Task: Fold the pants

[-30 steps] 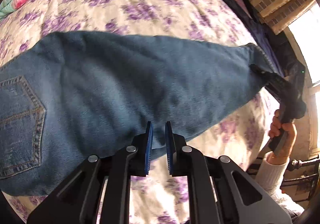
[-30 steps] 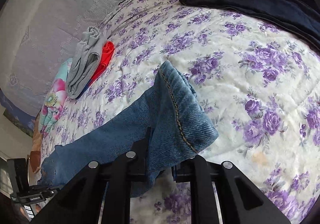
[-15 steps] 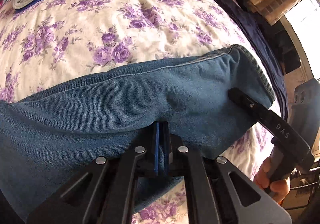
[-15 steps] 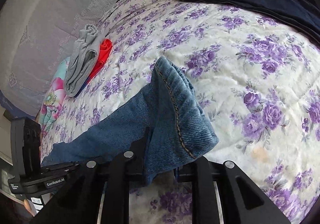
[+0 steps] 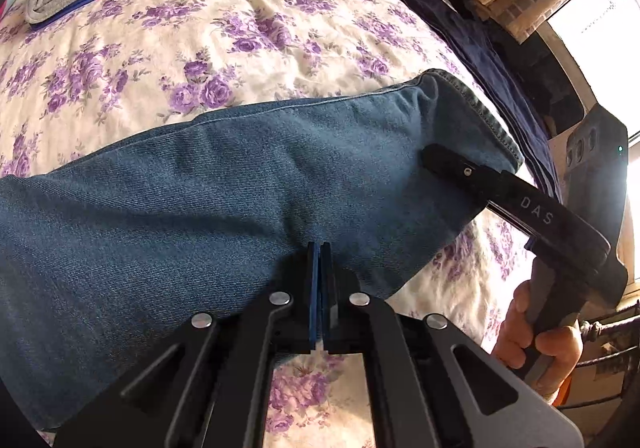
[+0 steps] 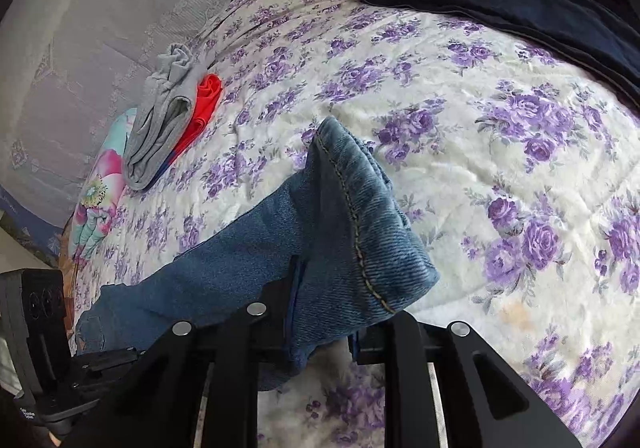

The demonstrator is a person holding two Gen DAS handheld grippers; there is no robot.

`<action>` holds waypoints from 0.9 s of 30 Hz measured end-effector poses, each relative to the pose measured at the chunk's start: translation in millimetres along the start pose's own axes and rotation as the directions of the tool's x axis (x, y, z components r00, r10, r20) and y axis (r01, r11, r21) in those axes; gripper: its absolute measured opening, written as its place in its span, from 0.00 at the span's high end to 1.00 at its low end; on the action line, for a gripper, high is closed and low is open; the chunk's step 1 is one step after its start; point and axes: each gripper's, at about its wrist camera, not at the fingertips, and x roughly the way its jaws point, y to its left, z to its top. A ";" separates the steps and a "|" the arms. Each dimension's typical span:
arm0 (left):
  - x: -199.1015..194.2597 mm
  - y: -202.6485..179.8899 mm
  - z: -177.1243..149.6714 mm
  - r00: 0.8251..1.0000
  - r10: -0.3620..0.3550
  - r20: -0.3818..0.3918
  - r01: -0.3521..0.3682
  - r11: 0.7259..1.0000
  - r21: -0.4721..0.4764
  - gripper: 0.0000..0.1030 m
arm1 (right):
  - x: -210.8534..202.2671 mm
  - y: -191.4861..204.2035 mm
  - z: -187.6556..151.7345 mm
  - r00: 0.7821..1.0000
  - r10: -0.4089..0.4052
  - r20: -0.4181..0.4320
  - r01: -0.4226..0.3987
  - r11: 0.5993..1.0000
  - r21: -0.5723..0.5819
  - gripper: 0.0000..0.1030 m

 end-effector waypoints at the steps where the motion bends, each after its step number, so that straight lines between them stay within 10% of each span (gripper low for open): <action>1: 2.4 1.4 -0.6 1.000 -0.002 0.000 0.002 1.000 -0.002 1.00 | 0.3 3.5 0.5 1.000 -0.012 -0.002 0.012 1.000 -0.010 0.81; 14: -87.9 97.8 -31.8 0.984 -0.128 0.122 0.150 0.969 -0.198 1.00 | -43.2 106.5 10.7 0.989 -0.081 0.124 0.119 0.930 -0.347 0.81; 27: -173.6 238.8 -119.2 0.976 0.110 0.189 -0.004 0.873 -0.487 1.00 | 13.2 301.8 -107.2 1.000 -0.001 -0.002 -0.001 0.525 -0.851 0.82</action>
